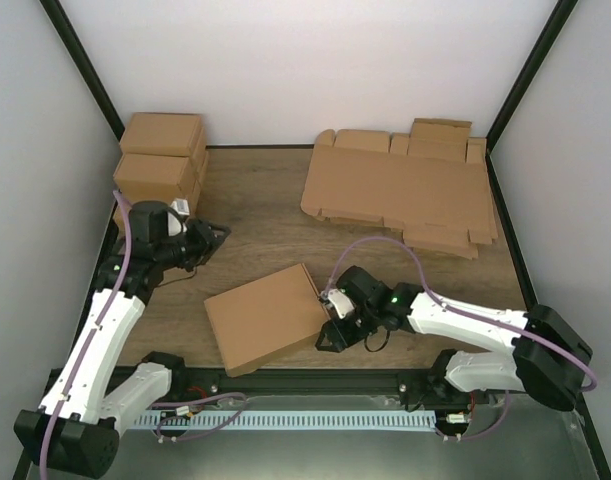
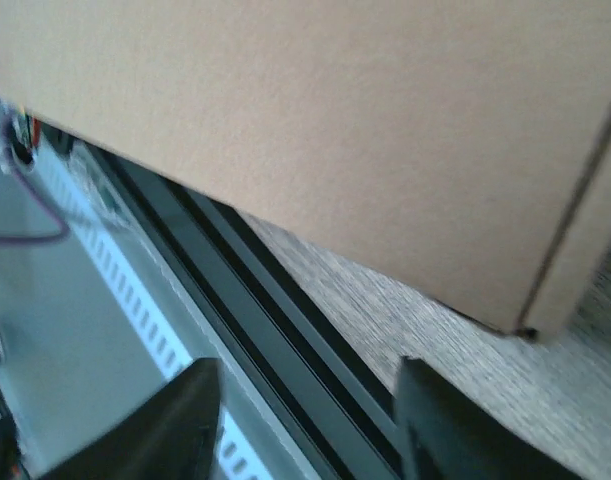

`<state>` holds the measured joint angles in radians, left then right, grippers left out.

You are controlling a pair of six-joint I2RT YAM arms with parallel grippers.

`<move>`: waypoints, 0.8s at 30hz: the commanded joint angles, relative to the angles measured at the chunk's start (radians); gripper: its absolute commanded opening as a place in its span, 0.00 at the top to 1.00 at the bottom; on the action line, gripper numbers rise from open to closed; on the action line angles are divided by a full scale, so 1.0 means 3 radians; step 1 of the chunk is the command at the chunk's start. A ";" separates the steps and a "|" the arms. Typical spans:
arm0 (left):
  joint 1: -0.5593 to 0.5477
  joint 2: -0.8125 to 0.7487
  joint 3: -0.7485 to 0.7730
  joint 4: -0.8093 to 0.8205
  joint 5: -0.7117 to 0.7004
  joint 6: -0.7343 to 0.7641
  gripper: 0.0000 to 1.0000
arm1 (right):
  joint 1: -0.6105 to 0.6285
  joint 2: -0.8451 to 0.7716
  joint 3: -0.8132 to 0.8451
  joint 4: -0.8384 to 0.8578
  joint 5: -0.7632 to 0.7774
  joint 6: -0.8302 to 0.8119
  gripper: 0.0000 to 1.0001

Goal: Fold the paper box

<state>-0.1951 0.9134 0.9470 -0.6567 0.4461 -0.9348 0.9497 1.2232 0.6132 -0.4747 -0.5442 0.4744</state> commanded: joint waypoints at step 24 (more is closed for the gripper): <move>-0.0418 -0.1003 -0.1036 -0.1196 -0.1511 -0.0331 0.30 | 0.0081 0.0332 0.0504 0.0236 0.1458 0.0338 0.00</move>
<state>-0.3161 0.6197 0.6792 -0.9874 0.0517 -1.0115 0.9710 1.3388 0.7746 -0.4458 -0.1509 0.5423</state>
